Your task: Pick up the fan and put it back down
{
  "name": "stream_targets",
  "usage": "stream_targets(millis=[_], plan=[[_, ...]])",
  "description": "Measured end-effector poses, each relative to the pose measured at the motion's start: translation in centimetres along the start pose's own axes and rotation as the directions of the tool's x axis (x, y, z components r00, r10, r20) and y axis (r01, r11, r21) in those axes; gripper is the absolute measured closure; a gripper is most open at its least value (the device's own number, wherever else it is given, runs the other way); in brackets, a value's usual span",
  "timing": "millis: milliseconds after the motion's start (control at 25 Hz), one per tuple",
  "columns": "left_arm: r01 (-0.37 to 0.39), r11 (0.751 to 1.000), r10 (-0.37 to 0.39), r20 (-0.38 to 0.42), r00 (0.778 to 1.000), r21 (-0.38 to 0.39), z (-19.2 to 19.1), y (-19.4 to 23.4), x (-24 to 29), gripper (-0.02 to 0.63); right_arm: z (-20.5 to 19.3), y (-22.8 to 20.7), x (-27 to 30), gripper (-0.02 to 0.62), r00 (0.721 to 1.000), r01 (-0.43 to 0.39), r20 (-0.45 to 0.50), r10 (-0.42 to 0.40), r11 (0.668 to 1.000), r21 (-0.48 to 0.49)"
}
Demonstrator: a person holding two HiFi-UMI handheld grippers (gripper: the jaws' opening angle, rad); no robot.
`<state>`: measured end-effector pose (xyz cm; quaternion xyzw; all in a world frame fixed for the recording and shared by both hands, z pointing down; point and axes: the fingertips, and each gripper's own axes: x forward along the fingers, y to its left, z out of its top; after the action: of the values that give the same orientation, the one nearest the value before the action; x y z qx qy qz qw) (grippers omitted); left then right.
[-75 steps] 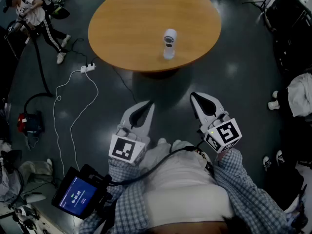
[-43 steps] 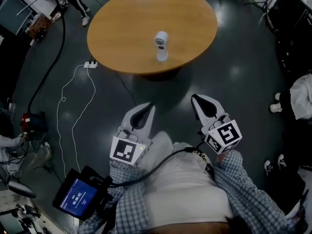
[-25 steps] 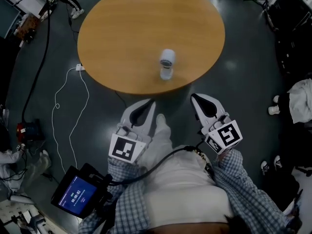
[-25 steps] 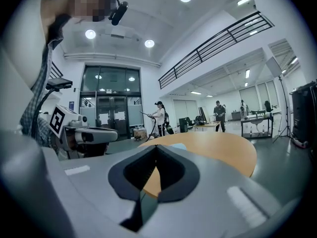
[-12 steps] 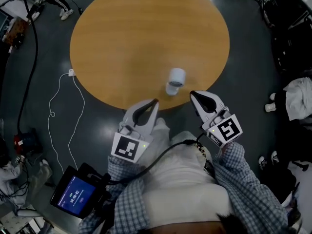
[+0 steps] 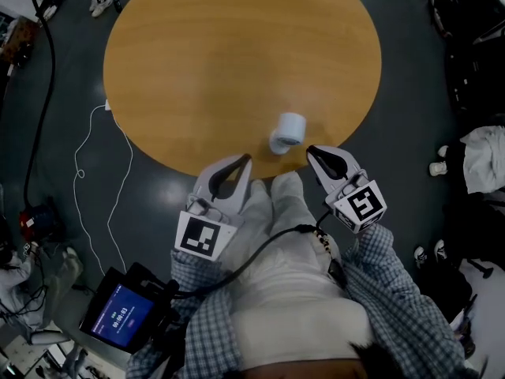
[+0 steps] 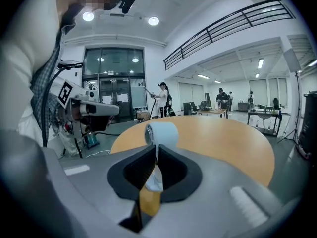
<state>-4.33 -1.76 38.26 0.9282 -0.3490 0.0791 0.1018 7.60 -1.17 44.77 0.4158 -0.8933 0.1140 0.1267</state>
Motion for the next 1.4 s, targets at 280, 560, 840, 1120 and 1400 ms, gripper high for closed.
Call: stream_targets(millis=[280,560,840,1120,1400], plan=[[-0.074,0.996,0.074,-0.016,0.997,-0.043,-0.2,1.3,-0.4,0.606,-2.7,0.5,2.3,0.542,0.996,-0.05,-0.071,0.05,0.999,0.002],[-0.164,0.984,0.162,-0.034,0.986,-0.065,-0.2,3.2,-1.6,0.606,-3.4,1.5,5.1,0.485,0.986,-0.139,-0.086,0.139,0.99,0.008],[-0.201,0.978,0.196,-0.066,0.978,-0.064,-1.0,3.8,-2.1,0.606,-1.9,3.2,7.6,0.438,0.972,-0.229,-0.049,0.229,0.973,0.006],[-0.229,0.973,0.224,-0.084,0.971,-0.044,-1.4,4.4,-2.6,0.607,-1.3,3.8,9.1,0.433,0.964,-0.265,0.023,0.264,0.964,0.006],[-0.244,0.969,0.24,-0.097,0.966,-0.039,-1.9,4.7,-3.0,0.606,-0.1,4.9,10.0,0.448,0.952,-0.3,0.062,0.299,0.954,0.014]])
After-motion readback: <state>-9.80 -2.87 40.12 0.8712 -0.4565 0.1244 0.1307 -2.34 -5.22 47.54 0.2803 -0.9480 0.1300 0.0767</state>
